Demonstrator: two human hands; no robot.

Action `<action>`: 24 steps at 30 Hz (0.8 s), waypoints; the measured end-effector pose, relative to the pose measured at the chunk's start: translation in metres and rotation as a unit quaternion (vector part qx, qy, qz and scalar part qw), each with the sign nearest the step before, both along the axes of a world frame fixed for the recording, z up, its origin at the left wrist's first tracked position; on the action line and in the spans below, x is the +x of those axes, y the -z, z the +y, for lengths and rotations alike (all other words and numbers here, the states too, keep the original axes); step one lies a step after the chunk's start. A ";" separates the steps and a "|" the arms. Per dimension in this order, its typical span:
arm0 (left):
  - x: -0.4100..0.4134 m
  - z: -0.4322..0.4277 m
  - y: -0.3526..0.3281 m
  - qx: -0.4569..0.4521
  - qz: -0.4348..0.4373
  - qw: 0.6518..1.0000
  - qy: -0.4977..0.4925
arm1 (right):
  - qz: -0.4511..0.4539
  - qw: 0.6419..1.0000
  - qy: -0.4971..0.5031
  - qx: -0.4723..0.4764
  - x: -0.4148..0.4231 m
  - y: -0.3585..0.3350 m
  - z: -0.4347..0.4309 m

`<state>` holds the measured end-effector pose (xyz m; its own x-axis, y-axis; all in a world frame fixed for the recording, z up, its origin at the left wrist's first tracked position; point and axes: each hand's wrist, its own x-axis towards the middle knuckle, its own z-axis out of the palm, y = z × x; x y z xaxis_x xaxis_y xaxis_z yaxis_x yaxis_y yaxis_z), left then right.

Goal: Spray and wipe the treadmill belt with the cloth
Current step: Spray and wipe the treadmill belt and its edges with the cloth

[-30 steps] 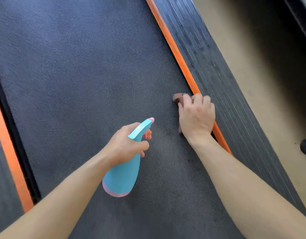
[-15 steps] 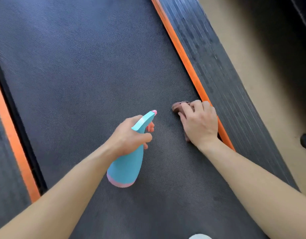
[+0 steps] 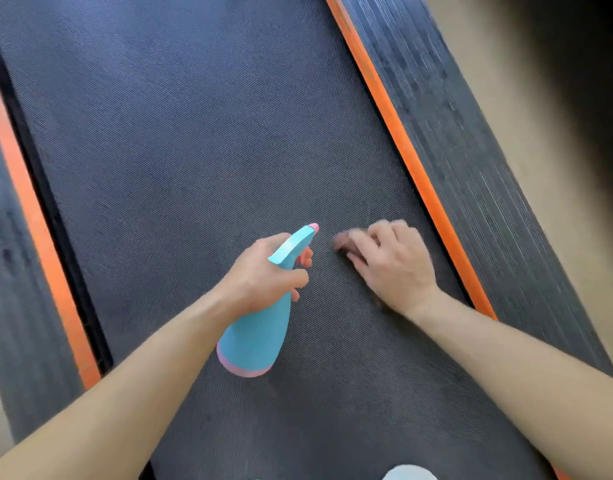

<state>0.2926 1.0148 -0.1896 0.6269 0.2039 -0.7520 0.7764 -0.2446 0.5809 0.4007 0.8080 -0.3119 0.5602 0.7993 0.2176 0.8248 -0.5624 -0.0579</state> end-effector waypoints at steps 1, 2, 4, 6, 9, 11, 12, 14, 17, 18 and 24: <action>0.000 0.000 0.000 0.001 0.001 1.000 -0.001 | -0.003 1.000 0.022 0.005 0.015 0.001 0.016; 0.000 0.000 0.001 0.002 0.001 1.000 -0.001 | 0.000 0.999 0.045 0.006 0.028 0.000 0.029; 0.001 0.001 0.002 0.002 -0.003 1.000 -0.001 | 0.011 0.996 0.087 -0.002 0.037 -0.004 0.044; 0.002 0.004 0.001 0.004 -0.008 1.000 -0.003 | 0.015 0.996 0.092 0.001 0.018 -0.006 0.037; 0.002 0.010 -0.002 0.004 -0.010 1.000 -0.006 | 0.041 0.999 -0.018 -0.003 -0.038 -0.008 -0.001; 0.000 0.012 -0.002 0.008 -0.007 1.000 -0.008 | 0.056 0.993 -0.102 -0.021 -0.058 -0.010 -0.021; -0.002 0.013 -0.002 0.009 -0.006 1.000 -0.013 | 0.056 0.990 -0.126 -0.029 -0.054 -0.010 -0.022; -0.004 0.013 -0.001 0.006 -0.006 1.000 -0.024 | 0.040 0.991 -0.126 -0.034 -0.031 -0.009 -0.006; -0.008 0.011 0.001 0.001 0.003 0.999 -0.033 | 0.012 1.000 -0.023 -0.009 0.016 -0.005 0.042; -0.008 0.011 0.002 0.001 0.005 0.999 -0.032 | 0.011 1.000 0.008 -0.012 0.030 -0.006 0.055; -0.009 0.015 0.000 0.003 0.004 1.000 -0.024 | 0.035 0.999 0.024 0.000 -0.016 -0.006 0.030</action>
<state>0.2840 1.0299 -0.1894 0.6104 0.2385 -0.7554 0.7918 -0.2108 0.5732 0.3845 0.8385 -0.3064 0.6123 0.7707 0.1767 0.7904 -0.6019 -0.1138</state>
